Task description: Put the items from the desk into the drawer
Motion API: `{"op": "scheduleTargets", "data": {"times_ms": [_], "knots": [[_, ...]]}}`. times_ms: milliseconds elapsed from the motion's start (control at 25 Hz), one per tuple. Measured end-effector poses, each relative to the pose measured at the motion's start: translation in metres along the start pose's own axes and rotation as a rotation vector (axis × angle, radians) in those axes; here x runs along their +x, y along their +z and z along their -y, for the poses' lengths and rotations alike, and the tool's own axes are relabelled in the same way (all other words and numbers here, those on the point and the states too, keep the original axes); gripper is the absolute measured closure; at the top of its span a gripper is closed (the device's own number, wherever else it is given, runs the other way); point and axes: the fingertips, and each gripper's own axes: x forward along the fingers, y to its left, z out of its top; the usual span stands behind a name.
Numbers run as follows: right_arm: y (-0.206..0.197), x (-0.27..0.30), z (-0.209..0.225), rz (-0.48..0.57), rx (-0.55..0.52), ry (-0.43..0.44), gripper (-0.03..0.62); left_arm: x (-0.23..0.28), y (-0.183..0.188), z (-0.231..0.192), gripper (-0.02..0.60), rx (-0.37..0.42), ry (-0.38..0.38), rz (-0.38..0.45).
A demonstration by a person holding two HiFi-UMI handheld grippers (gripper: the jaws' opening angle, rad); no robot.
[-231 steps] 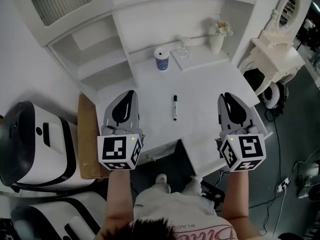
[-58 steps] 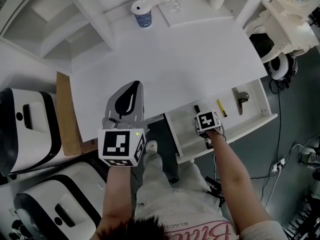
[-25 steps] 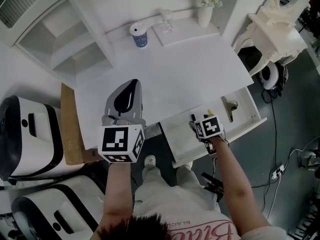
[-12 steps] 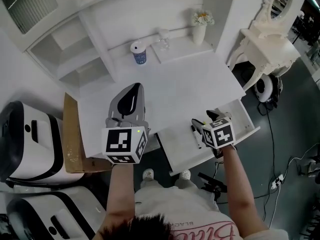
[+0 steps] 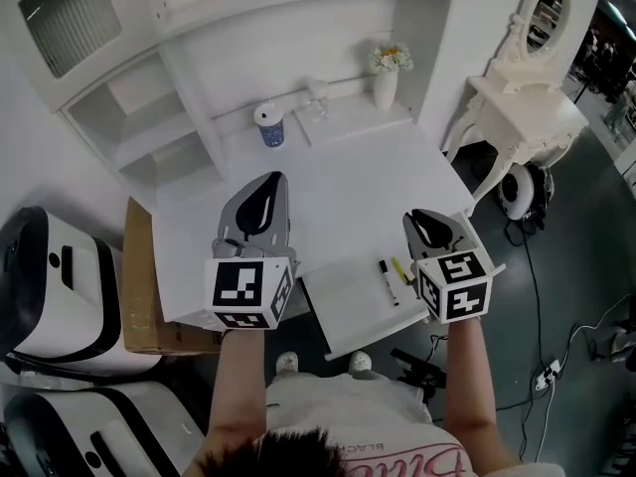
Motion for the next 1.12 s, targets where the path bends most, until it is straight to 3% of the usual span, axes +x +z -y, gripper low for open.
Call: {"op": "scheduleTargets", "data": {"times_ms": [120,440,680,1120], "knots": [[0.025,-0.020,0.013,0.097,-0.020,-0.030,0.585,0.003,0.005,0.008,0.572,0.003,0.002,0.012],[0.075,-0.071,0.048,0.309,-0.081,-0.112,0.586,0.012,0.020,0.035,0.572,0.009,0.017,0.037],[0.085,-0.093,0.066,0.367,-0.106,-0.138,0.586,0.016,0.030,0.055,0.572,0.020,0.015,0.060],[0.088,-0.124,0.092,0.420,-0.096,-0.224,0.586,0.028,0.053,0.087,0.572,0.062,-0.074,0.121]]}}
